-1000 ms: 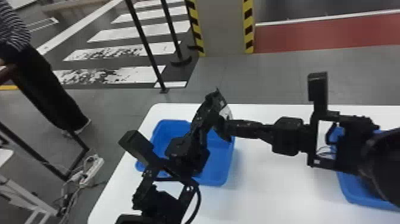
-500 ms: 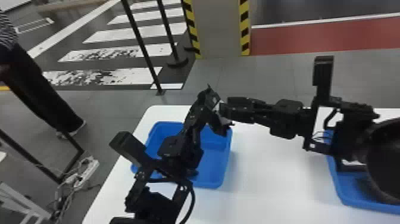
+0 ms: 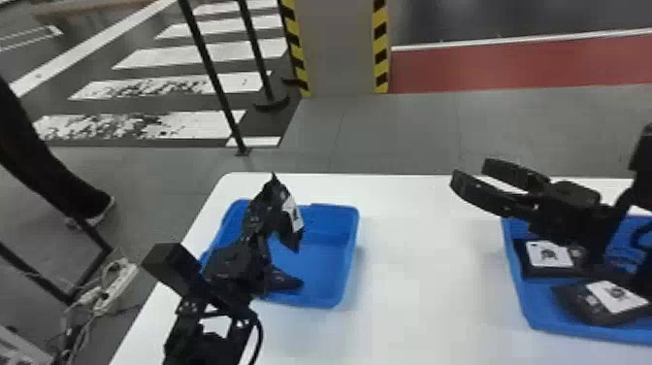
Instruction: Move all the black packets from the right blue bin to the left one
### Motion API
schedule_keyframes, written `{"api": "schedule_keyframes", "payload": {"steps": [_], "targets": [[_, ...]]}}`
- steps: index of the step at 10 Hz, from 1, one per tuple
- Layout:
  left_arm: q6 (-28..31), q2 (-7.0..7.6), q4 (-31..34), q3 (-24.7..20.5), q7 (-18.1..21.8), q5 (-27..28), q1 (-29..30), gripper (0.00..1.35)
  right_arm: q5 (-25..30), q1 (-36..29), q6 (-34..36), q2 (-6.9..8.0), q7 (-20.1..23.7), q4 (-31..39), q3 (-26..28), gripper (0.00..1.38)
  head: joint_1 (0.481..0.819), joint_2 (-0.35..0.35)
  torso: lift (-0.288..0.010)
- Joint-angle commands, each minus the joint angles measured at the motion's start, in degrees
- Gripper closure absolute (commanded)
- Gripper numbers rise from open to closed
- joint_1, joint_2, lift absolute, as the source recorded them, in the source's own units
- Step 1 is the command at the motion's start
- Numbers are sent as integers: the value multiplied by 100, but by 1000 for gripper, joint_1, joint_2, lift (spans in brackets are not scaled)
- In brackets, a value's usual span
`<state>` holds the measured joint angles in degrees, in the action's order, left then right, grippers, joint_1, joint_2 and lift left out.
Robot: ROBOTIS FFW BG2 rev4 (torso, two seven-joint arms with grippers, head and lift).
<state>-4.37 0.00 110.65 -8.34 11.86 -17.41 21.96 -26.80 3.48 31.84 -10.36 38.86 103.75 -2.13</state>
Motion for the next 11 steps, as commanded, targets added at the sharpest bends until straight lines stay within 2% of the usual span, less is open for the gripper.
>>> {"api": "schedule_keyframes", "payload": {"steps": [1, 3, 4, 5, 6, 7, 8, 9, 11], "targets": [[-900, -15, -1116, -115, 1, 431, -283, 1216, 527, -291, -189, 25, -107, 122, 494, 243, 695, 223, -110], [-1336, -15, -1805, -124, -35, 572, -522, 1176, 826, -333, -231, 17, -213, 38, 635, 243, 695, 170, -110], [-1490, -15, -1918, -115, -26, 484, -565, 708, 887, -333, -231, 8, -221, 10, 652, 243, 695, 155, -110], [-1743, -15, -1918, -62, 27, 405, -579, 180, 993, -362, -161, 8, -239, 52, 740, 243, 695, 149, -110], [-1884, -15, -1904, 69, 159, 115, -607, 42, 1204, -502, 92, 8, -388, 418, 881, 243, 695, 144, -110], [-2137, -15, -1904, 236, 247, -175, -621, 137, 1300, -812, 148, 8, -749, 868, 969, 243, 695, 121, -110], [-2278, -15, -1890, 386, 326, -395, -635, 177, 1388, -994, 162, 8, -968, 980, 1144, 243, 695, 87, -110], [-2278, -15, -1833, 474, 396, -492, -635, 179, 1599, -1079, 289, 8, -1065, 994, 1390, 243, 695, 70, -110], [-2165, -15, -1580, 535, 396, -492, -494, 179, 1836, -1374, 879, 8, -1346, 1219, 1707, 243, 695, -13, -110]]}}
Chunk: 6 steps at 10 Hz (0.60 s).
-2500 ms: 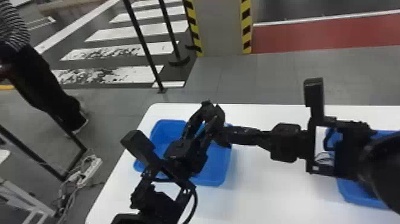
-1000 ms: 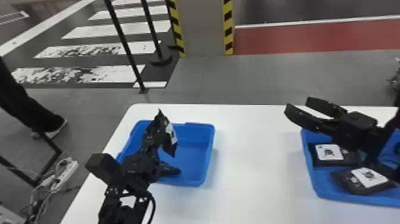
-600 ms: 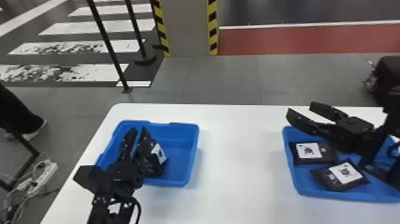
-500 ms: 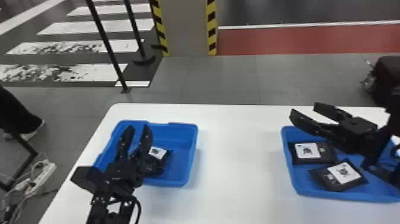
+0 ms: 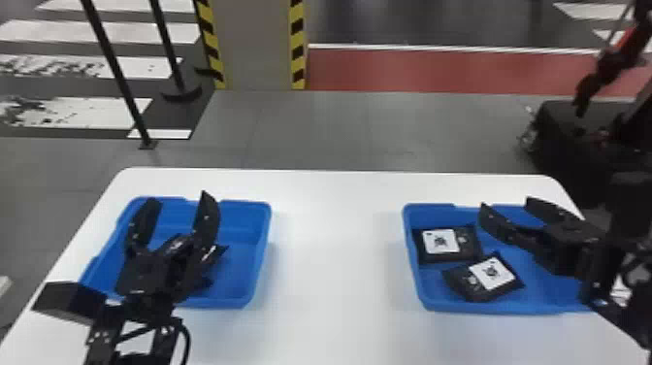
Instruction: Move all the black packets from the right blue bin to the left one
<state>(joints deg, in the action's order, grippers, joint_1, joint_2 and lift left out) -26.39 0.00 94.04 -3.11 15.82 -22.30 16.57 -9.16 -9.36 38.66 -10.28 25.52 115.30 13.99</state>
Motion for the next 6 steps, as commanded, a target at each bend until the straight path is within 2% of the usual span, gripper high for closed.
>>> {"api": "schedule_keyframes", "payload": {"steps": [1, 3, 6], "targets": [[122, -15, 165, 12, 0, 6, 115, 179, 72, -119, 549, 0, -47, 8, 218, 240, 695, -47, -110], [276, -15, 306, 12, 0, 138, 143, 180, 274, -161, 1267, 9, -232, 121, 236, 237, 695, -82, -110], [431, -15, 306, 3, -9, 182, 143, 180, 503, 64, 1787, 18, -249, -273, 192, 237, 695, -113, -110]]}}
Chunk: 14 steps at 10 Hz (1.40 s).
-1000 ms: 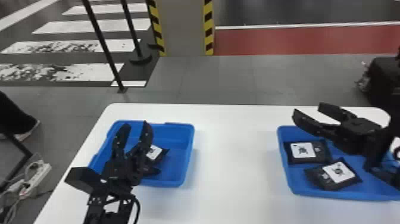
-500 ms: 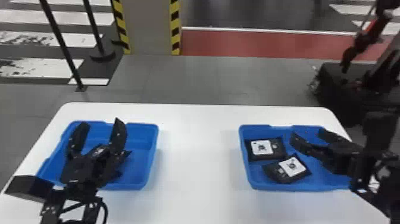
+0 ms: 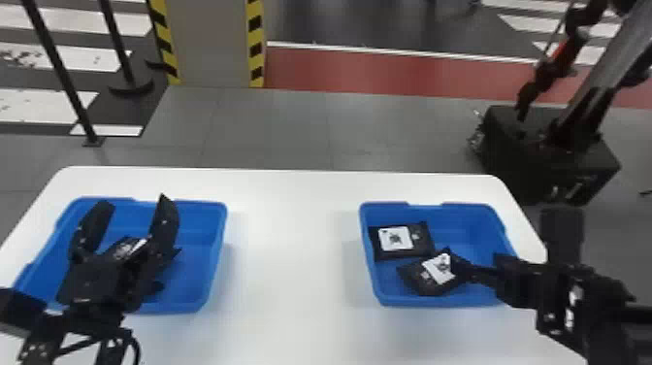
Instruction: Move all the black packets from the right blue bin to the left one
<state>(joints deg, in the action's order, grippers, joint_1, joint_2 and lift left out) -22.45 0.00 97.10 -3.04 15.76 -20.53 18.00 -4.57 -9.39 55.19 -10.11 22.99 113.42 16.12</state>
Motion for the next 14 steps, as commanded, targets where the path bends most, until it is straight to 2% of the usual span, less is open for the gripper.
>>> {"api": "schedule_keyframes", "payload": {"steps": [1, 2, 5, 10, 11, 12, 13, 14], "targets": [[107, -15, 0, -21, 6, 49, 0, 180, 123, 236, 247, 0, 12, -324, -48, 237, 695, -116, -110], [164, -15, 0, -21, -3, 76, 0, 180, 167, 475, 204, -9, 118, -774, -48, 237, 695, -119, -110], [220, -15, 0, -48, -3, 85, 42, 180, 211, 953, 36, -9, 214, -1519, -267, 237, 695, -117, -110], [262, -15, 15, -83, 6, 67, 98, 180, 149, 1207, 261, 0, 179, -1983, -355, 237, 695, -91, -110], [276, -15, 15, -83, 6, 58, 113, 180, 167, 1333, 317, -9, 179, -2166, -355, 288, 695, -92, -110], [304, -15, 15, -92, -3, 58, 127, 180, 149, 1446, 401, -18, 188, -2335, -364, 696, 695, -92, -110], [304, -15, 15, -109, 6, 58, 141, 180, -114, 1446, 387, -9, 179, -2532, -355, 996, 695, -92, -110], [290, -15, 15, -136, 6, 41, 155, 180, -272, 1347, 289, -18, 179, -2546, -346, 1122, 695, -90, -110]]}}
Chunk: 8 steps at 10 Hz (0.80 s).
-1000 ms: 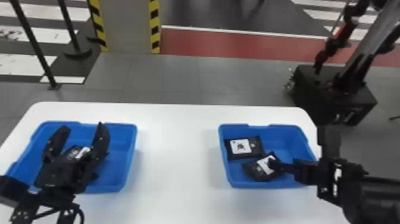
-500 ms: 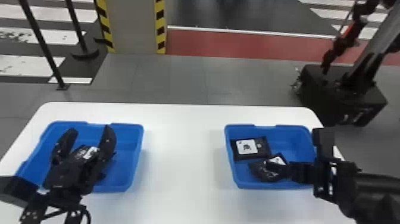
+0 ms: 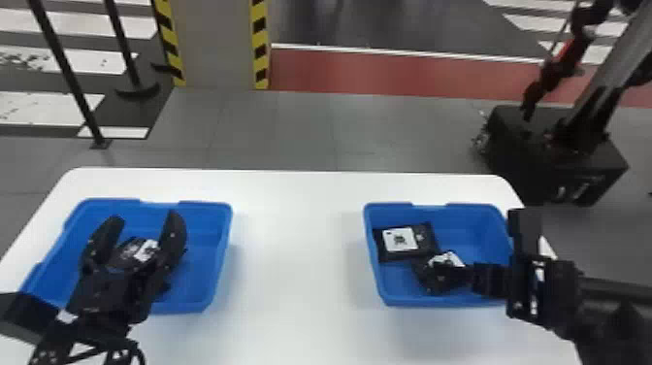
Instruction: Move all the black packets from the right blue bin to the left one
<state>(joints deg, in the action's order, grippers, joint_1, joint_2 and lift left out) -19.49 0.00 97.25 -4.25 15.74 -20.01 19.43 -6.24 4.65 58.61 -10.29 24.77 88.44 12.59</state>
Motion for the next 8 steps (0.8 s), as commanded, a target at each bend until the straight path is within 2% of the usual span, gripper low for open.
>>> {"api": "schedule_keyframes", "payload": {"steps": [1, 3, 5, 8], "targets": [[-34, -15, -1, -32, -1, -21, 26, 180, -132, -169, -54, 0, 1, 134, 7, 1124, 695, -79, -110], [-105, -15, 13, -32, -1, -73, 12, 180, -449, -408, -265, 9, -16, 542, 7, 1141, 695, -63, -110], [-217, -15, 56, -32, -1, -197, -2, 179, -1169, -704, -602, 0, -16, 851, 7, 1142, 695, -43, -110], [-203, -15, 84, 3, -1, -205, -2, 176, -1723, -1337, -729, 71, -104, 2216, 7, 1142, 695, -3, -110]]}}
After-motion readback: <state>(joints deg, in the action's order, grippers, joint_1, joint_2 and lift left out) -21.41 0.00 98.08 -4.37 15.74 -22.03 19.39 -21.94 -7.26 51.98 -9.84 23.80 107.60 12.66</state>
